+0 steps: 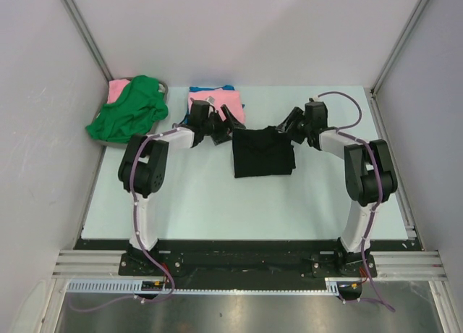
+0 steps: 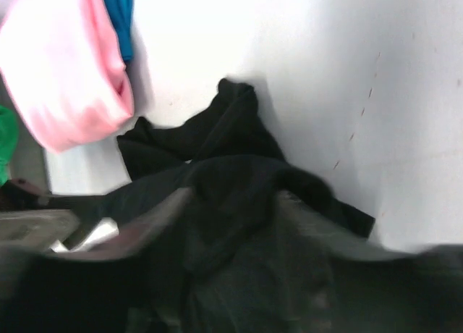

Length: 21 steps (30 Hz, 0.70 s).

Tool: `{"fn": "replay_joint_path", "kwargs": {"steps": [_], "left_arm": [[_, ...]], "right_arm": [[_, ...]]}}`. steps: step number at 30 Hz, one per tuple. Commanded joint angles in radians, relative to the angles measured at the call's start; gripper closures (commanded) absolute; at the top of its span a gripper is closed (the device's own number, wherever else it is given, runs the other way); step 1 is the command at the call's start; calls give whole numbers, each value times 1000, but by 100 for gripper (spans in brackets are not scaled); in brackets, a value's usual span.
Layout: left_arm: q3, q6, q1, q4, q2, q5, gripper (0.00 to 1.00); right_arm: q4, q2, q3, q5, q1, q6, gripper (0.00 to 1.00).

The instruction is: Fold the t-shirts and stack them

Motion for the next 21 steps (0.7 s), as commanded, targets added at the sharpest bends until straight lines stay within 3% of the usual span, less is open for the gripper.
{"fn": "replay_joint_path", "kwargs": {"steps": [1, 2, 3, 7, 9, 15, 17, 21], "left_arm": [[108, 2, 45, -44, 66, 11, 0], [107, 2, 52, -43, 42, 17, 0], [96, 14, 53, -38, 17, 11, 0], [-64, 68, 35, -89, -194, -69, 0], [-147, 73, 23, -92, -331, -77, 0], [-474, 111, -14, -106, -602, -83, 0], [-535, 135, -16, -135, -688, -103, 0], [-621, 165, -14, -244, -803, -159, 0]], "right_arm": [[87, 68, 89, 6, -16, 0, 23], [96, 65, 89, 32, -21, 3, 2], [101, 41, 89, 47, -25, -3, 0], [32, -105, 88, 98, -21, -99, 0], [-26, -180, 88, 147, 36, -228, 0], [-302, -374, 88, 460, 373, -708, 0], [-381, -398, 80, 596, 456, -785, 0], [-494, -388, 74, 702, 622, -952, 0]]}}
